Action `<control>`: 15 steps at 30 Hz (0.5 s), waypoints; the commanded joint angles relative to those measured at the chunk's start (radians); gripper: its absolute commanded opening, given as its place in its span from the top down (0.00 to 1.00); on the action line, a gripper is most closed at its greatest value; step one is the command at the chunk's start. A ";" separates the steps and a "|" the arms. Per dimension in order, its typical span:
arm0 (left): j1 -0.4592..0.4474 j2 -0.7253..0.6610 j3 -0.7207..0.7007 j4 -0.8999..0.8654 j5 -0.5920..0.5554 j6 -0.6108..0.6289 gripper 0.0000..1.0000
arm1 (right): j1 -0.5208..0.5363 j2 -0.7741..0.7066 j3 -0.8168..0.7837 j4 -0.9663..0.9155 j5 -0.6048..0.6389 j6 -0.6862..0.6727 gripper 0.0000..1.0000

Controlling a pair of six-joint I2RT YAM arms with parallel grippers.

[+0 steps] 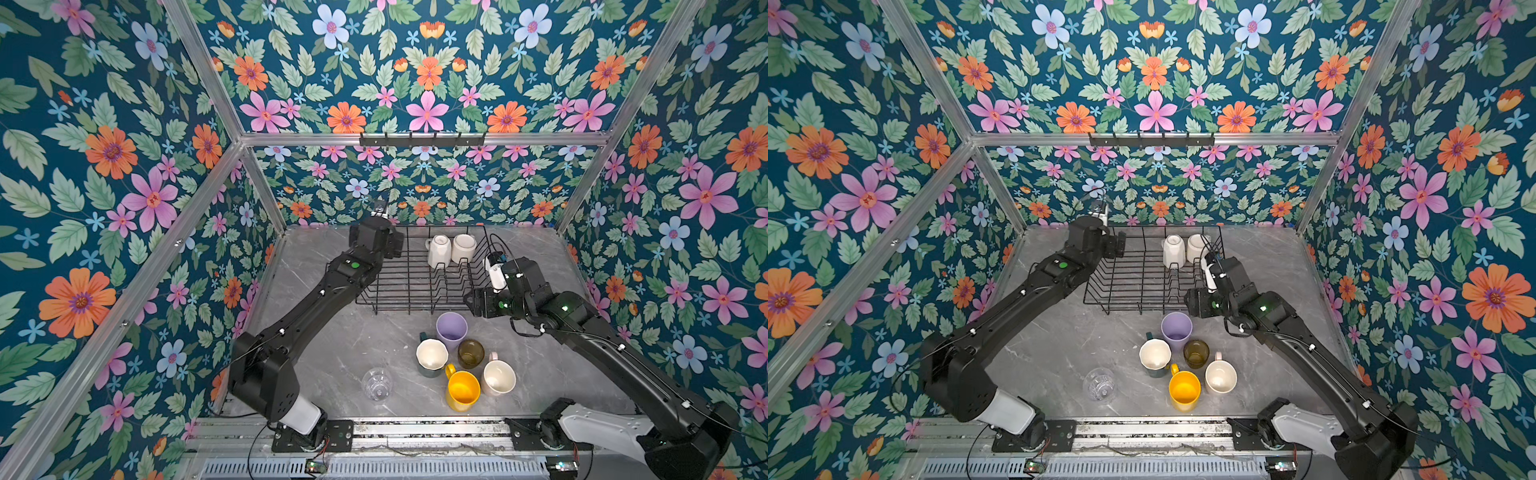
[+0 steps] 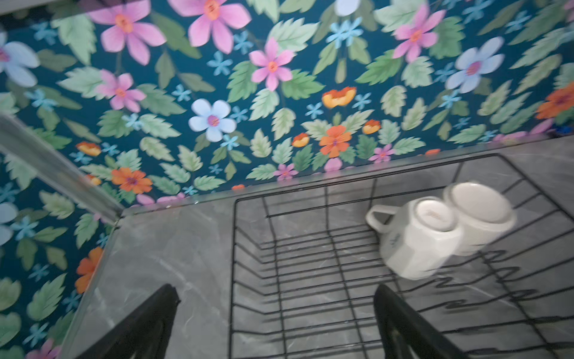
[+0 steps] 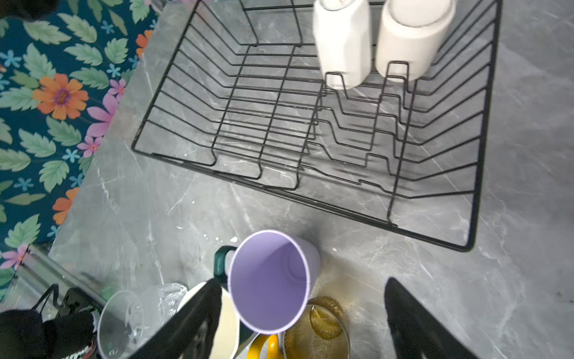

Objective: Load cups into a dish rack
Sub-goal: Pick up the cup from the bottom-center of the table.

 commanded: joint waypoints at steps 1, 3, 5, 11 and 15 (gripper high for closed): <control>0.092 -0.077 -0.085 0.019 -0.024 0.001 0.00 | 0.099 0.020 0.049 -0.055 0.104 0.021 0.20; 0.155 -0.146 -0.166 0.019 -0.024 0.001 0.00 | 0.178 0.053 0.075 -0.048 0.115 0.037 0.21; 0.195 -0.204 -0.228 0.019 -0.024 0.001 0.00 | 0.250 0.101 0.109 -0.049 0.133 0.052 0.23; 0.255 -0.295 -0.298 0.019 -0.024 0.001 0.00 | 0.421 0.287 0.198 -0.040 0.105 0.094 0.25; 0.291 -0.330 -0.323 0.019 -0.024 0.001 0.00 | 0.512 0.417 0.253 -0.029 0.081 0.120 0.26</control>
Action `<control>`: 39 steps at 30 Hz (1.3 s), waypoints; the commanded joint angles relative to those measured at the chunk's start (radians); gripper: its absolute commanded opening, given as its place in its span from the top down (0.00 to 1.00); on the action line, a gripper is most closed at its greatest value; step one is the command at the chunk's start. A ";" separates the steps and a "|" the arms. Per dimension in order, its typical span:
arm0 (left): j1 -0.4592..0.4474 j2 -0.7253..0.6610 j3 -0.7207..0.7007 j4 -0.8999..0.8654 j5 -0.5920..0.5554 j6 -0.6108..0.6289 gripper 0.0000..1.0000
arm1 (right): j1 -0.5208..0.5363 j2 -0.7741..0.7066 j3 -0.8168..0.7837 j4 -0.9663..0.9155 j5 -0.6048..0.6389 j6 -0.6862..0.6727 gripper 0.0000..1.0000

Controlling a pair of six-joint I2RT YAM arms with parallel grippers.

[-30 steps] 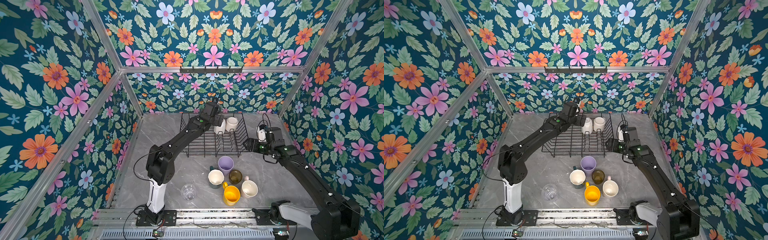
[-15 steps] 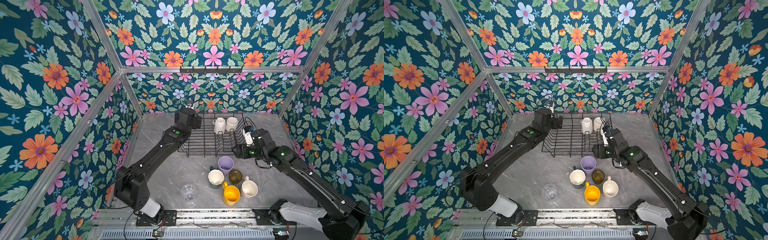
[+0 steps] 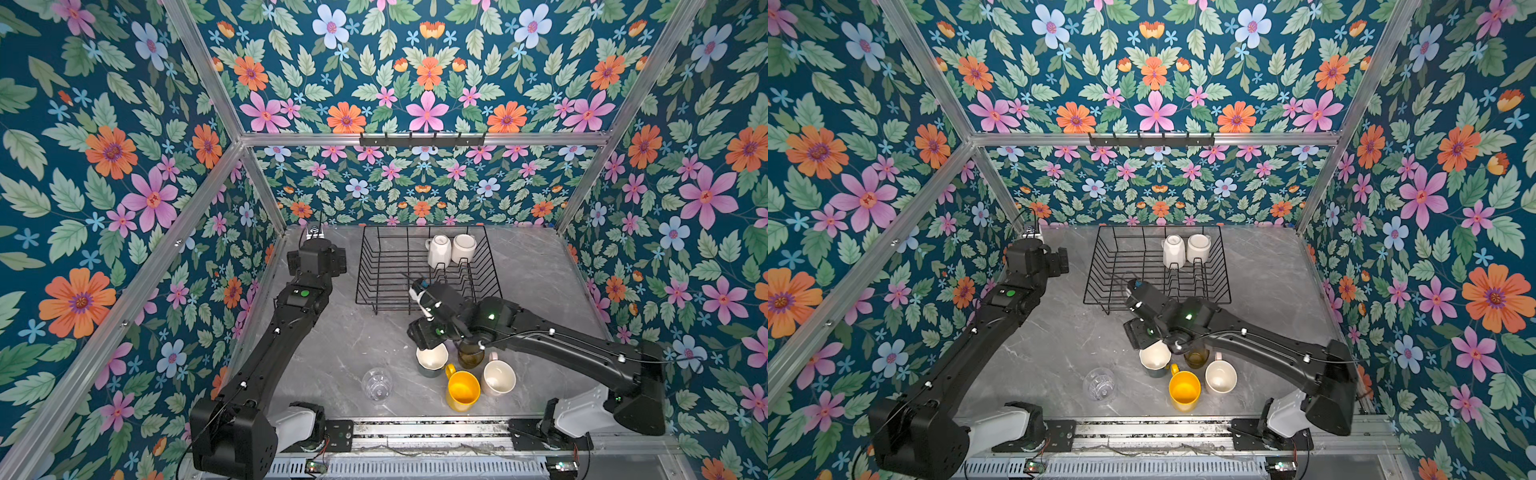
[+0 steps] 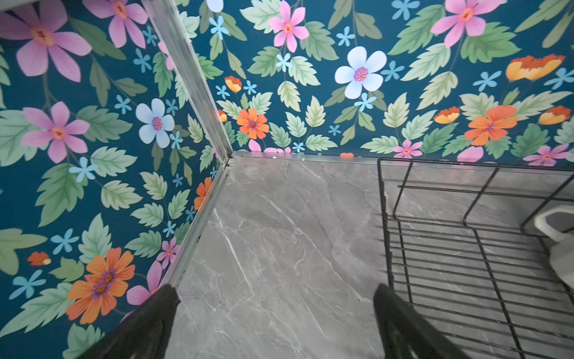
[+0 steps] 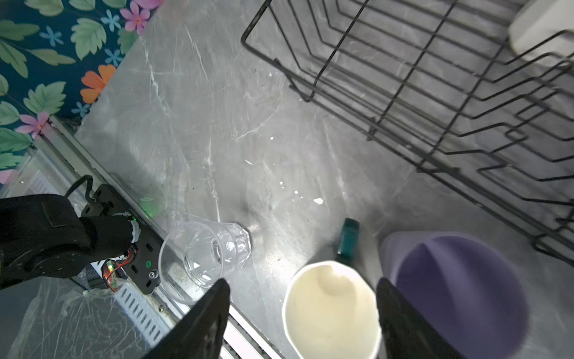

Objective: Load cups into a dish rack
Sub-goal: Pick up the cup from the bottom-center of the table.

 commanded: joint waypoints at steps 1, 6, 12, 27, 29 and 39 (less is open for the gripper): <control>0.020 -0.028 -0.016 0.012 -0.005 0.001 0.00 | 0.055 0.077 0.043 0.005 -0.032 0.041 0.27; 0.037 -0.084 -0.040 0.012 -0.005 0.001 0.00 | 0.102 0.213 0.068 0.046 -0.111 0.083 0.33; 0.043 -0.112 -0.051 0.012 -0.005 0.001 0.00 | 0.128 0.271 0.062 0.059 -0.140 0.113 0.36; 0.050 -0.156 -0.068 0.139 0.080 -0.206 0.00 | 0.148 0.358 0.052 0.098 -0.155 0.155 0.57; 0.050 -0.159 -0.070 0.139 0.075 -0.208 0.00 | 0.149 0.369 0.057 0.096 -0.150 0.157 0.59; 0.051 -0.178 -0.078 0.143 0.050 -0.211 0.00 | 0.152 0.393 0.075 0.075 -0.133 0.159 0.82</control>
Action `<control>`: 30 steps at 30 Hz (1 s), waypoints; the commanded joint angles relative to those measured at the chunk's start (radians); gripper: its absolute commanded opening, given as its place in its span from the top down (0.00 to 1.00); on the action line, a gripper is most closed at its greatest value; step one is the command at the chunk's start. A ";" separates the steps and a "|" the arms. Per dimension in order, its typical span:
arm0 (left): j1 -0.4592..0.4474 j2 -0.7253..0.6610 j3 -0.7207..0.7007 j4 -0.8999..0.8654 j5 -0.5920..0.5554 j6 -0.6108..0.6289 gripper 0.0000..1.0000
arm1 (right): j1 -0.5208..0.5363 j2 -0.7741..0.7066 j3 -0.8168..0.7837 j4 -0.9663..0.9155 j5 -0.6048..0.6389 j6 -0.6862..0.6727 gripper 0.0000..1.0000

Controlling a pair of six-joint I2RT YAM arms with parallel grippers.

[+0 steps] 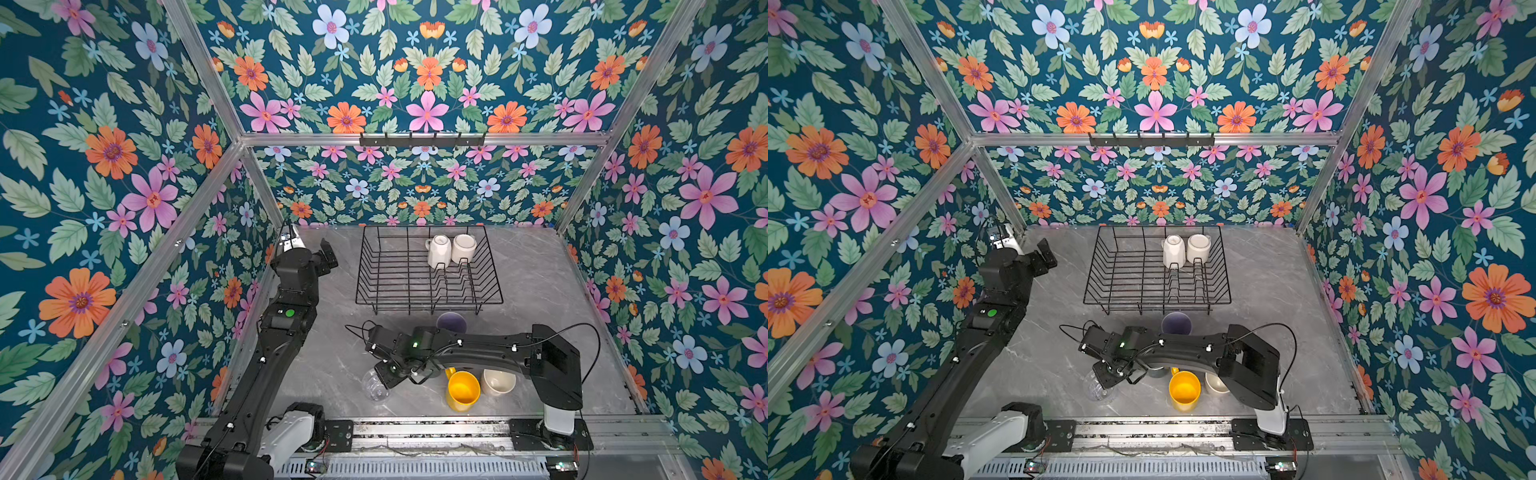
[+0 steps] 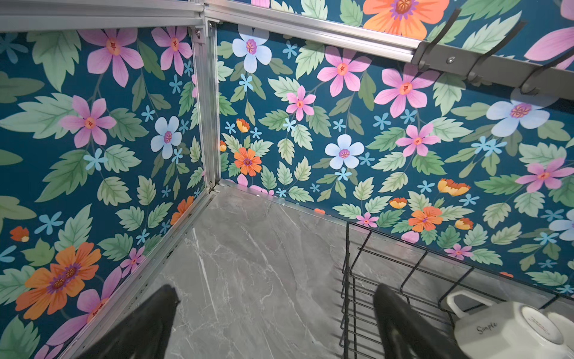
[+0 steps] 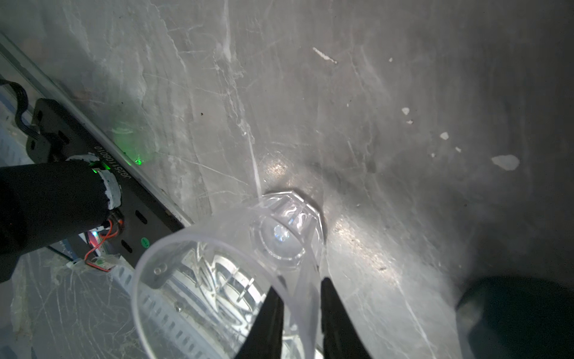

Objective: Load cups into a dish rack
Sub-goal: Pick up the cup from the bottom-center of the table.

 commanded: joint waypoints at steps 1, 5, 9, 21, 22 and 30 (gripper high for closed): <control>0.002 -0.013 -0.005 0.032 -0.023 -0.005 0.00 | 0.004 -0.005 0.006 -0.004 0.029 0.005 0.84; 0.003 -0.025 -0.016 0.040 -0.048 -0.012 0.00 | 0.003 -0.017 0.007 -0.006 0.039 0.007 0.90; 0.004 -0.041 -0.033 0.052 -0.070 -0.028 0.00 | 0.002 -0.029 0.005 -0.006 0.046 0.006 0.97; 0.010 -0.054 -0.052 0.077 -0.077 -0.055 0.00 | -0.077 -0.228 -0.127 0.114 -0.023 0.040 1.00; 0.012 -0.054 -0.053 0.080 -0.070 -0.057 0.00 | -0.089 -0.265 -0.142 0.122 -0.027 0.041 1.00; 0.015 -0.054 -0.070 0.146 0.071 -0.049 0.00 | -0.256 -0.509 -0.268 0.206 -0.082 0.027 1.00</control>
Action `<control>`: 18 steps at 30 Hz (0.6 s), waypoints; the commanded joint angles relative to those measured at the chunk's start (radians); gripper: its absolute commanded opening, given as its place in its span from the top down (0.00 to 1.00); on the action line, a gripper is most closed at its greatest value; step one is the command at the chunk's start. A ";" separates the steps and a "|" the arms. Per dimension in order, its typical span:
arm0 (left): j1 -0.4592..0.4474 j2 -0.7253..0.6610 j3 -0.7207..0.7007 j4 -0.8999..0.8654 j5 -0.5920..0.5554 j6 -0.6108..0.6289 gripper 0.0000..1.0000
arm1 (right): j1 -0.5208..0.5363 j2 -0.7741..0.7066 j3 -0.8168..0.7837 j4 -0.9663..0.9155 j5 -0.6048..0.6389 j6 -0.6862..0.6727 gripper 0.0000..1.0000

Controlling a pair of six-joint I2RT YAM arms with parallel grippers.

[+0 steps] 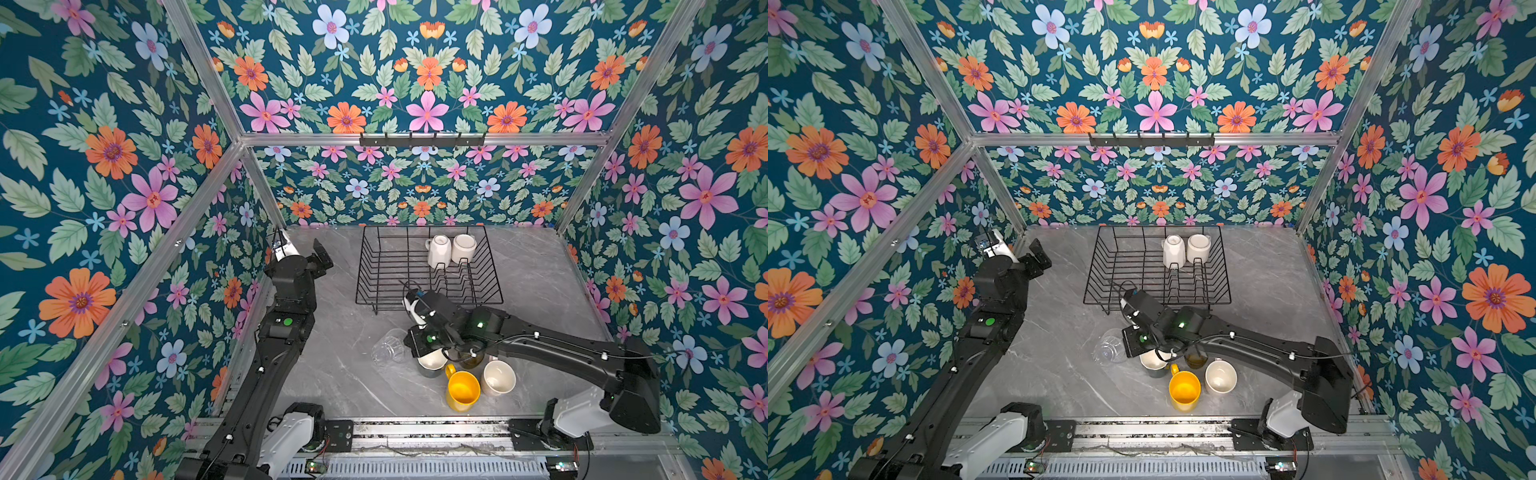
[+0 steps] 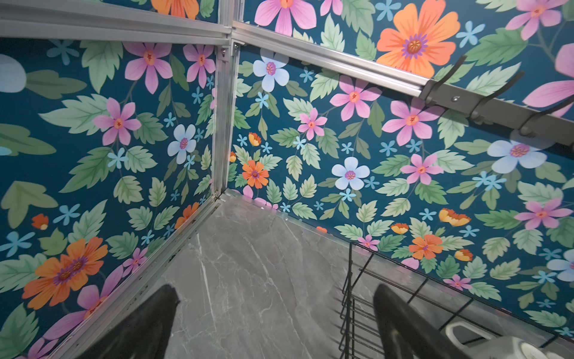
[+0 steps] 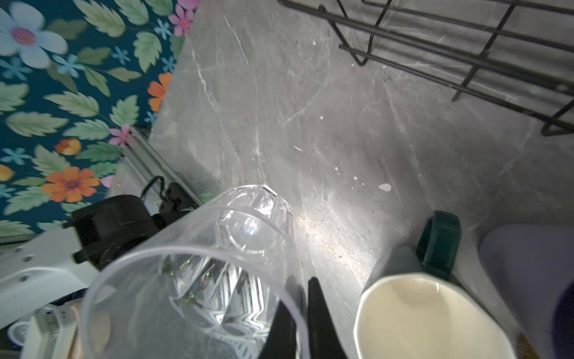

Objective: Load cups into a dish rack
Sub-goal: Pick up the cup from the bottom-center of the table, then place the cup upside down at the dish rack.

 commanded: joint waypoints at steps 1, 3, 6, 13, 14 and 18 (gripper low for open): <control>0.001 -0.002 -0.007 0.076 0.124 0.007 0.00 | -0.079 -0.083 -0.053 0.094 -0.042 0.003 1.00; 0.001 0.000 -0.017 0.109 0.202 0.008 0.00 | -0.148 -0.147 -0.094 0.137 -0.075 0.008 1.00; 0.001 0.004 -0.036 0.175 0.348 0.011 0.00 | -0.257 -0.236 -0.150 0.204 -0.134 0.027 1.00; 0.001 0.044 -0.081 0.407 0.838 -0.019 0.00 | -0.494 -0.372 -0.260 0.389 -0.306 0.115 1.00; 0.001 0.057 -0.087 0.454 0.924 -0.040 0.00 | -0.530 -0.381 -0.270 0.416 -0.334 0.129 1.00; 0.000 0.139 -0.107 0.729 1.226 -0.225 0.00 | -0.592 -0.381 -0.274 0.480 -0.416 0.155 1.00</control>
